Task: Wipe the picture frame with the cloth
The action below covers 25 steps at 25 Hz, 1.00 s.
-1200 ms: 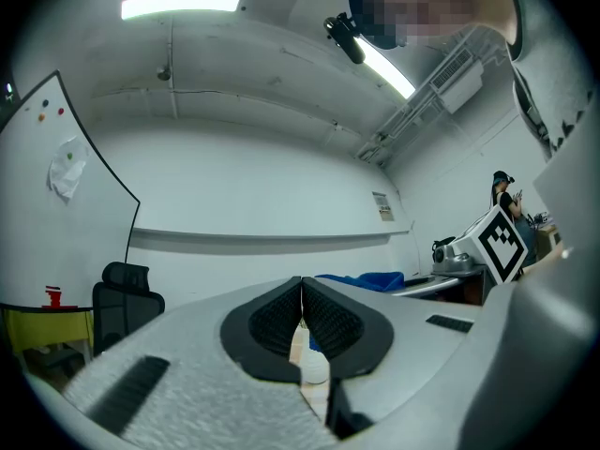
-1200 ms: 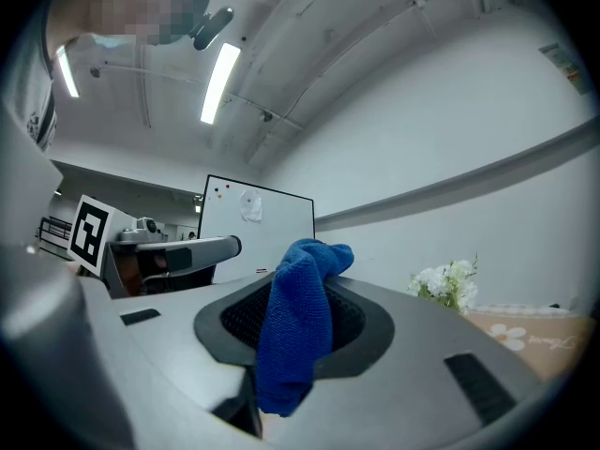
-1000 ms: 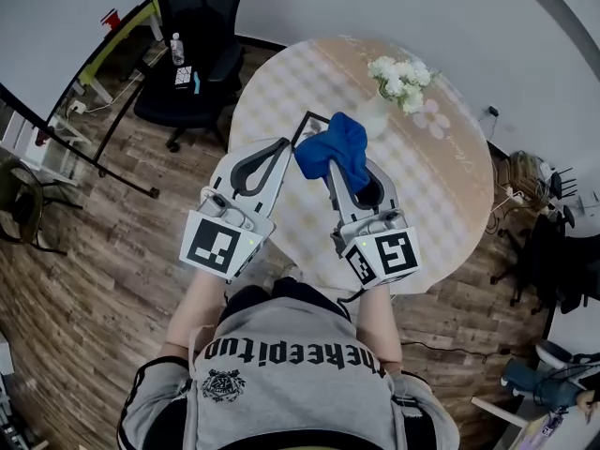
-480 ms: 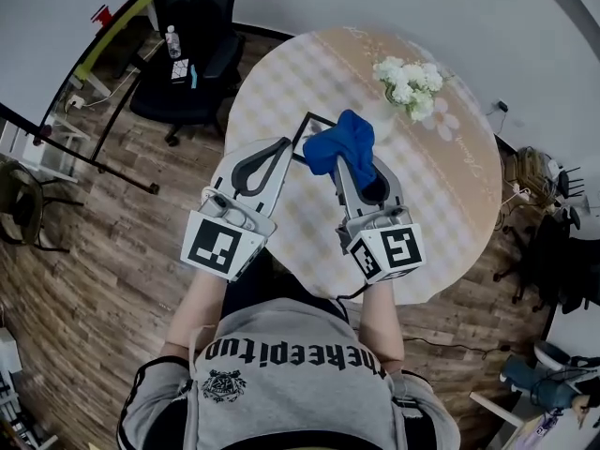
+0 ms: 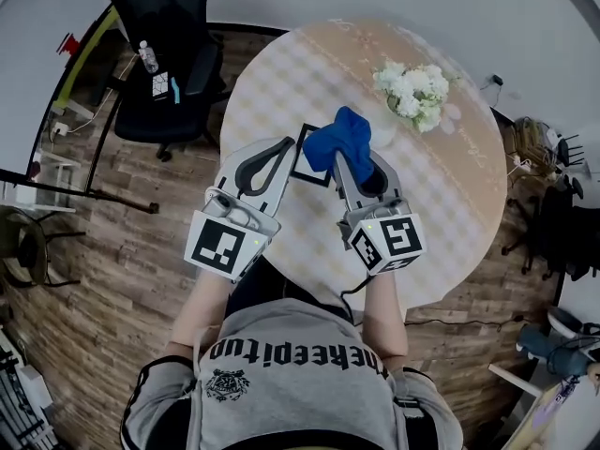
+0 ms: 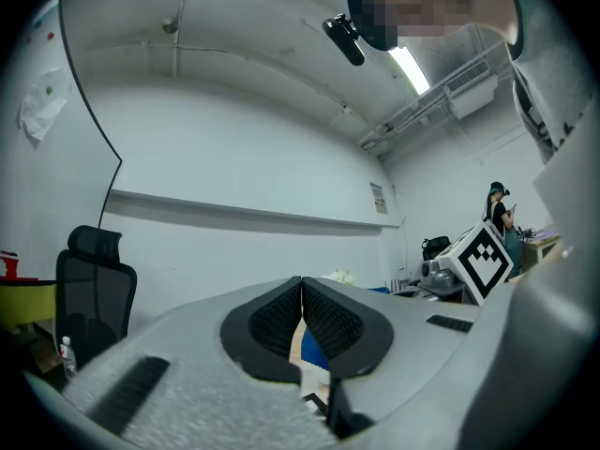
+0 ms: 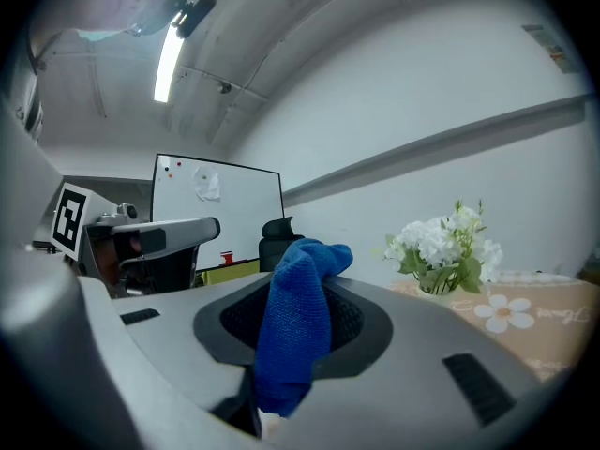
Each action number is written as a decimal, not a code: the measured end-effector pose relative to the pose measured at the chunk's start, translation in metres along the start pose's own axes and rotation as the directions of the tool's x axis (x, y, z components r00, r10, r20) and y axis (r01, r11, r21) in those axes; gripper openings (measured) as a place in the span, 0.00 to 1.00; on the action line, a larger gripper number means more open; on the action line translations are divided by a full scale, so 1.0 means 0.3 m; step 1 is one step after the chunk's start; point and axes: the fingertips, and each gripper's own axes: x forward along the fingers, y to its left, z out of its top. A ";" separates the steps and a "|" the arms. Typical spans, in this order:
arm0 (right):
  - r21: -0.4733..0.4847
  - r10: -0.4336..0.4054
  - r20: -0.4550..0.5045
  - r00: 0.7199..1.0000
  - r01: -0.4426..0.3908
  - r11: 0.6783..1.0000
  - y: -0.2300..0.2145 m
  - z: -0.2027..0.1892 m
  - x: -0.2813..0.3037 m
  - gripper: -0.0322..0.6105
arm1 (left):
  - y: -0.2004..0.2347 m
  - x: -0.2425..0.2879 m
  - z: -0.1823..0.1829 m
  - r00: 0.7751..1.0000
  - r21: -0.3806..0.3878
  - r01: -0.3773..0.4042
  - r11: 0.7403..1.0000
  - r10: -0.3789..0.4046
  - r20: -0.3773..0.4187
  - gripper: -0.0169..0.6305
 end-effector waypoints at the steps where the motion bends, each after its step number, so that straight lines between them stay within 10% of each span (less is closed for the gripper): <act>1: 0.005 -0.012 -0.010 1.000 0.012 1.000 -0.011 -0.012 0.020 0.21 | 0.015 0.016 -0.010 1.000 -0.005 0.014 1.000 -0.014 -0.006 0.05; 25: 0.112 -0.165 -0.360 0.918 0.218 0.970 -0.189 -0.506 0.340 0.21 | 0.274 0.252 -0.293 0.967 -0.153 0.193 0.969 -0.214 -0.141 0.05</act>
